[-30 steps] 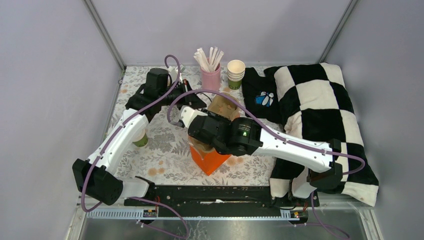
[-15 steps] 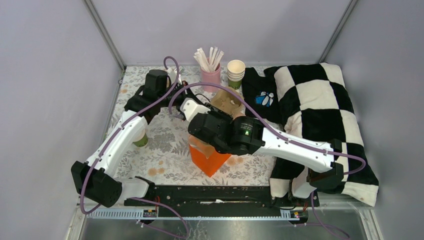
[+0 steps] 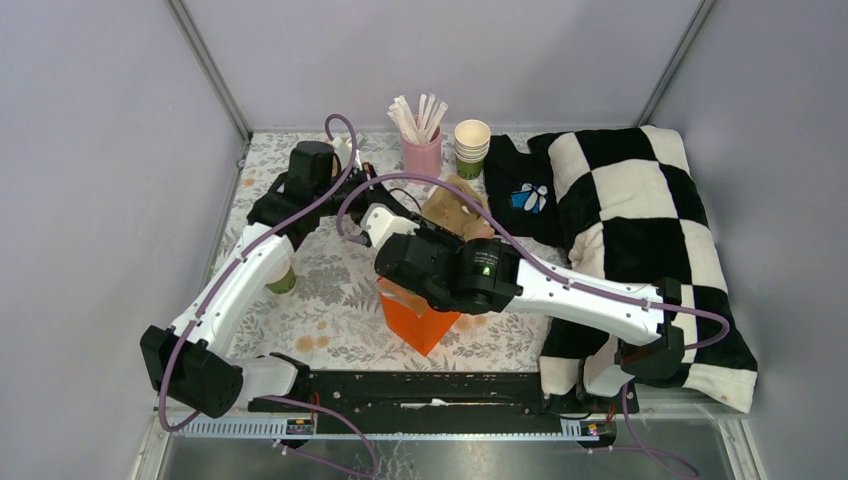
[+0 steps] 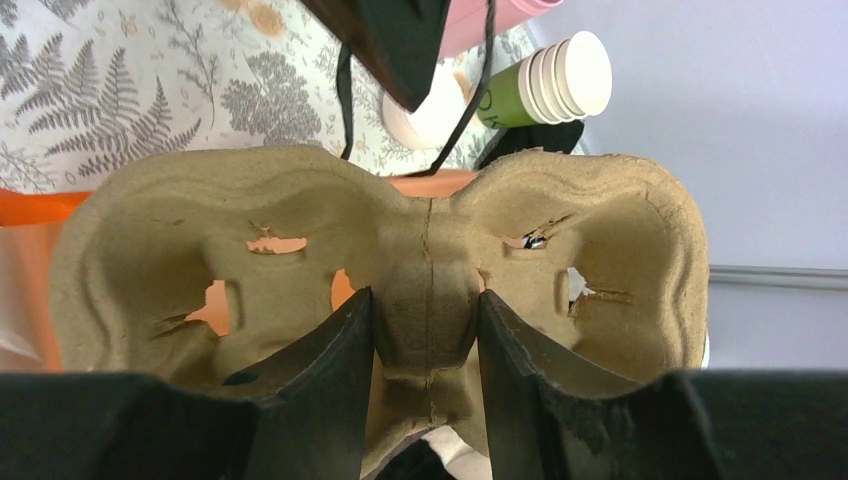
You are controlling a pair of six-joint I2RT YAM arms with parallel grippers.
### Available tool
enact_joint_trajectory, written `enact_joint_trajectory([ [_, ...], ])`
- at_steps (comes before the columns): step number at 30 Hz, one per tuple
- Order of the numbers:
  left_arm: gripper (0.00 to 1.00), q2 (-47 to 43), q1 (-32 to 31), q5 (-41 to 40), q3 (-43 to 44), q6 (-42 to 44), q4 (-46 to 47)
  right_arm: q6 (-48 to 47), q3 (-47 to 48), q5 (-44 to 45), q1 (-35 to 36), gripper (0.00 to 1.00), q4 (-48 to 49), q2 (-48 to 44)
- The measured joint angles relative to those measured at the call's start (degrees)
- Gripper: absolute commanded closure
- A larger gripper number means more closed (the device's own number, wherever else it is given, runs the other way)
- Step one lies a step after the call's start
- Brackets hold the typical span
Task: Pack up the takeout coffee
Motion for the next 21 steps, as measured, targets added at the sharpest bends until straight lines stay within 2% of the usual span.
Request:
enact_joint_trajectory([
  [11, 1.0, -1.1, 0.1, -2.1, -1.0, 0.0, -0.1, -0.4, -9.4, -2.8, 0.0, 0.56, 5.3, -7.0],
  [21, 1.0, -1.1, 0.3, -2.7, -1.0, 0.0, -0.2, -2.6, -13.0, -4.5, 0.0, 0.55, 7.6, -10.1],
])
